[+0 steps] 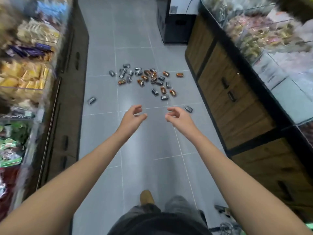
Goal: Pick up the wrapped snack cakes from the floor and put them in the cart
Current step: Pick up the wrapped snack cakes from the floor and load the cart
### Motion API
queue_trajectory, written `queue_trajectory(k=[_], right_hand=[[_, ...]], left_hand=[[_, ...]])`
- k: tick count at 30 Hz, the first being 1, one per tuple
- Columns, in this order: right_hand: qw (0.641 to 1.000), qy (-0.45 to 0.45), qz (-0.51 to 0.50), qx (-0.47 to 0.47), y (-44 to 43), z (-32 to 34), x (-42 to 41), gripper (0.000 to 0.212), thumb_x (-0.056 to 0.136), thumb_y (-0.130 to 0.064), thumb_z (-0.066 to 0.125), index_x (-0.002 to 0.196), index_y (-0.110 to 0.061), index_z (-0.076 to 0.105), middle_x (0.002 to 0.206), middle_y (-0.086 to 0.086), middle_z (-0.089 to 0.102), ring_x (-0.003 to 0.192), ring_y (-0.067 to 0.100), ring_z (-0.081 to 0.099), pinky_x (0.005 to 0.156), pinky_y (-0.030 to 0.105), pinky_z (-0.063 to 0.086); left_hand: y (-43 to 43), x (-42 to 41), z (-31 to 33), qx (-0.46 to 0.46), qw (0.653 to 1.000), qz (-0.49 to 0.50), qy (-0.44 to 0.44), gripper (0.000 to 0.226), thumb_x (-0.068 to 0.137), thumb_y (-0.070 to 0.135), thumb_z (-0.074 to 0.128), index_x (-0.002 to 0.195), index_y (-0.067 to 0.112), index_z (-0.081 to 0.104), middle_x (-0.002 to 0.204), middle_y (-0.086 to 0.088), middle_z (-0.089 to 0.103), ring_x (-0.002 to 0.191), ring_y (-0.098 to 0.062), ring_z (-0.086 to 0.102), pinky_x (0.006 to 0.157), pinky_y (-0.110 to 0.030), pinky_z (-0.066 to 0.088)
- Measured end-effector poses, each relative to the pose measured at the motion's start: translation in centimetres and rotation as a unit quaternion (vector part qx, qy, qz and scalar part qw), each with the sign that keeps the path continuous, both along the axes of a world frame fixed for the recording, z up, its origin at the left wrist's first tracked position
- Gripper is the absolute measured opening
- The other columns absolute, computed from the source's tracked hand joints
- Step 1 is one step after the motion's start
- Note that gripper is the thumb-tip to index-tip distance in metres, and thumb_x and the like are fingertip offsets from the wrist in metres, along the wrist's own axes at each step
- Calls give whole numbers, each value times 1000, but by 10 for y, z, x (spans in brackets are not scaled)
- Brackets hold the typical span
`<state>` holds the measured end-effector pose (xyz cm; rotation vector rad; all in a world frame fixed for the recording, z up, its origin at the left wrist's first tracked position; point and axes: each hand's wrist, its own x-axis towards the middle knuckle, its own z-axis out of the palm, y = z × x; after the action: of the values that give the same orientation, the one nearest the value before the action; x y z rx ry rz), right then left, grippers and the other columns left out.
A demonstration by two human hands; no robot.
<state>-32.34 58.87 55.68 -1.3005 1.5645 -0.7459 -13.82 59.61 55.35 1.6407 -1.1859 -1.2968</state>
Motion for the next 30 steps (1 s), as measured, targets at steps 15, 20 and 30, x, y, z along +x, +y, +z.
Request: queue_trajectory(k=[15,20,30], right_hand=[[989,-25,142,33,-151,-47,245,31,89,-12,60,120,-11,55,95,0,62,78,11,56,63,16,42],[984,-26,170,40,-206,-52,331,30,87,-10,62,116,-14,56,95,1,63,78,12,57,70,20,46],[984,-29,172,43,-306,-51,433,27,88,-13,60,114,-13,59,98,4,63,76,11,54,66,19,44]], left_hand=[[-113,230,-43,11,994,109,-29,49,88,18,61,134,16,46,132,-1,53,102,-9,55,83,-20,38],[-158,299,-47,39,990,127,-37,49,87,14,62,134,16,46,131,-5,53,102,-13,56,94,-28,43],[-251,400,-63,25,985,160,-60,43,87,12,61,128,17,52,123,-1,56,85,7,52,79,-16,37]])
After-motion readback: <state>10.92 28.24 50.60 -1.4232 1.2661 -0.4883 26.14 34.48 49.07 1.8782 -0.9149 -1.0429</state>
